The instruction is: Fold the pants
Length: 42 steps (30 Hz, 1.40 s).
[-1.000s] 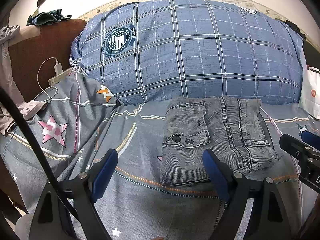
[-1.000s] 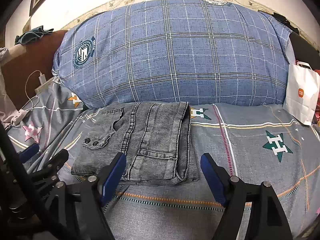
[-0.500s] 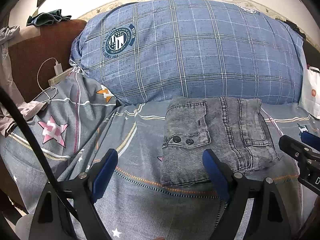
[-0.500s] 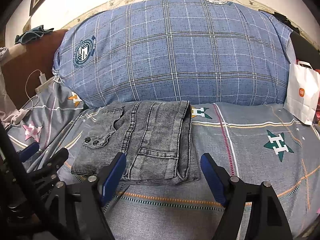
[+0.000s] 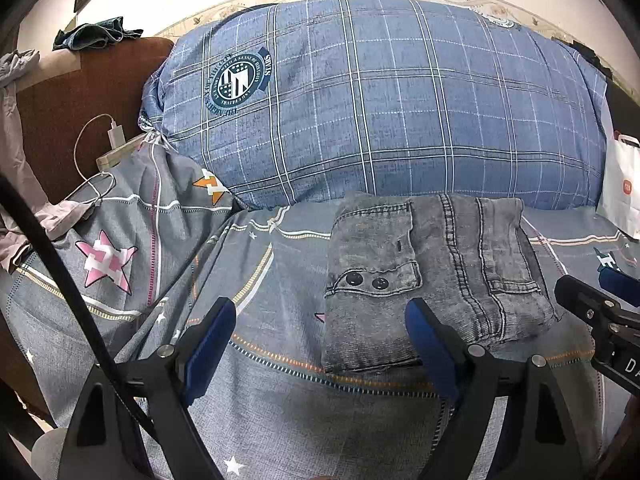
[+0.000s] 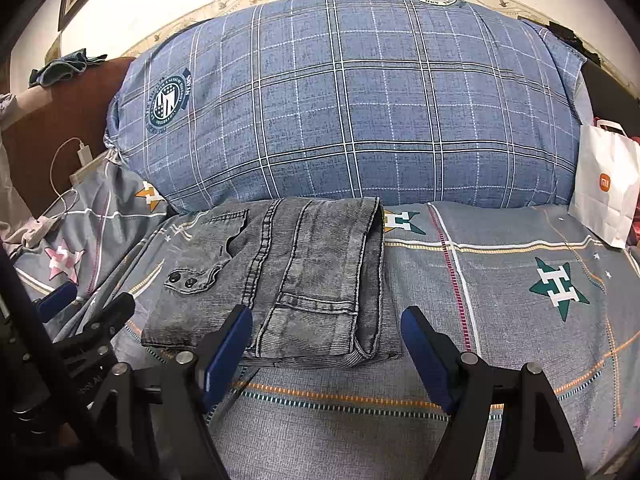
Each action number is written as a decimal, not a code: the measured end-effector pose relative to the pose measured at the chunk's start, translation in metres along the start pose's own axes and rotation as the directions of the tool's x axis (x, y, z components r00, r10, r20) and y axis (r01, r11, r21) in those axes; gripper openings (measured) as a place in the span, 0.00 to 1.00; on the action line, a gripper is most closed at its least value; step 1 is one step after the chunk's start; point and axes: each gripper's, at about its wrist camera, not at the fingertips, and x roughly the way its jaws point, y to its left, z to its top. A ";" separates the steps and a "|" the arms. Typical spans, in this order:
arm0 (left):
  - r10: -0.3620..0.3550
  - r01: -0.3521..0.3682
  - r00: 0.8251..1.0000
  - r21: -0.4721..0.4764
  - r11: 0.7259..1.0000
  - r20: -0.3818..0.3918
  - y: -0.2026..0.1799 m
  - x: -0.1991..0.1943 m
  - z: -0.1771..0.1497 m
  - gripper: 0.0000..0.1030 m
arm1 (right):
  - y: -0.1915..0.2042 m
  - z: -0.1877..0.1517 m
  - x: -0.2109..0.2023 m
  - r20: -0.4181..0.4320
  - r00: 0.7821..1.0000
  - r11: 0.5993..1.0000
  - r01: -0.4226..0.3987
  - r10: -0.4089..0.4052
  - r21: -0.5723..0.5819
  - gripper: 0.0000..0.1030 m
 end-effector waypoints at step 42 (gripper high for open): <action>-0.005 0.005 1.000 0.000 1.000 0.009 0.000 -0.002 0.001 0.84 | 0.001 -0.001 -0.001 0.000 1.000 1.000 -0.003 0.003 -0.005 0.77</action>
